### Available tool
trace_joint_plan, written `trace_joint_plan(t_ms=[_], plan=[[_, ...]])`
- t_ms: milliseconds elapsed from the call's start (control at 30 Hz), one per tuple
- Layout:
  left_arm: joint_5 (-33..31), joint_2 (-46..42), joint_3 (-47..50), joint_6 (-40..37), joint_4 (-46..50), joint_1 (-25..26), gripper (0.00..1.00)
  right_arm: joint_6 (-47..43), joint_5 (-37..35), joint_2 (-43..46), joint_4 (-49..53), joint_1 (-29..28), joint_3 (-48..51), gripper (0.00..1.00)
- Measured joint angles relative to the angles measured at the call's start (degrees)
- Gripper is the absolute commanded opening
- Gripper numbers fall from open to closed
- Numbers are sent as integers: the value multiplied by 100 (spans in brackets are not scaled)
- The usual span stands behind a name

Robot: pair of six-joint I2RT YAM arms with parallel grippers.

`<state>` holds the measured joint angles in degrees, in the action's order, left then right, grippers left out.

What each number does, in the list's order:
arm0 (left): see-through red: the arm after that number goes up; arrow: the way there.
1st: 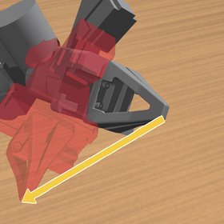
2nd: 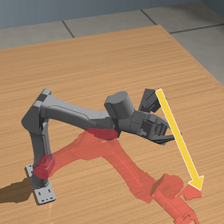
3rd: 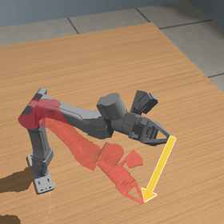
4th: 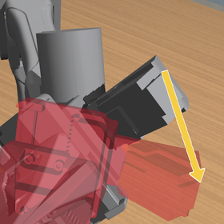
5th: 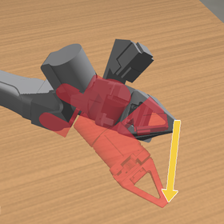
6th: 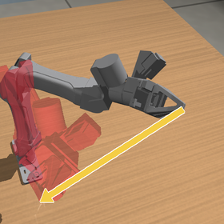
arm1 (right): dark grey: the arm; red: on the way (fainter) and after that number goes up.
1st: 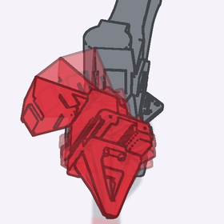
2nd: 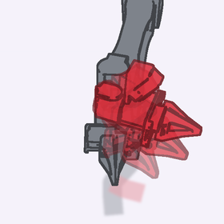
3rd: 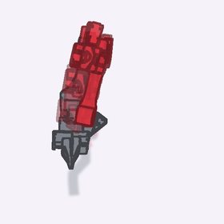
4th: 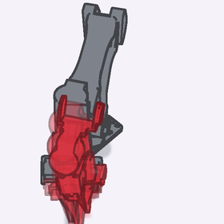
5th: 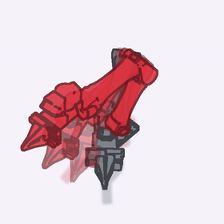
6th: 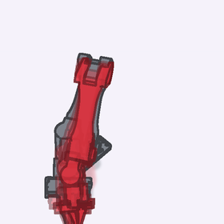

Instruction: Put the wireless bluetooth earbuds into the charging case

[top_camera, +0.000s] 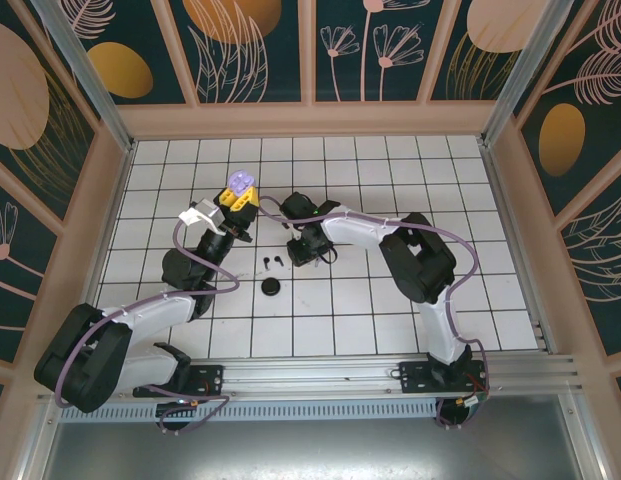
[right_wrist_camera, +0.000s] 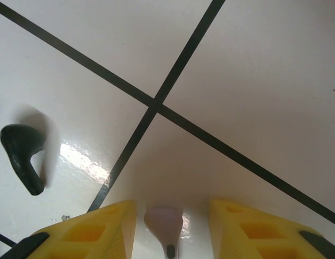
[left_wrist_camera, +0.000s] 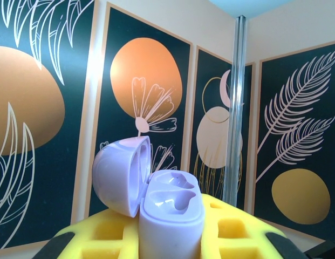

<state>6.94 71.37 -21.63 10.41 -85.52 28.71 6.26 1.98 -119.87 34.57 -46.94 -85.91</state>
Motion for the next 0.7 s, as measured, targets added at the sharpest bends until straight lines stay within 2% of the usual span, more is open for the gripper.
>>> trace_joint_plan(t_ms=[700], plan=[[-15, 2, 0, 2, 2, 0, 0, -2, -42, -20, 39, 0, -26, 36]])
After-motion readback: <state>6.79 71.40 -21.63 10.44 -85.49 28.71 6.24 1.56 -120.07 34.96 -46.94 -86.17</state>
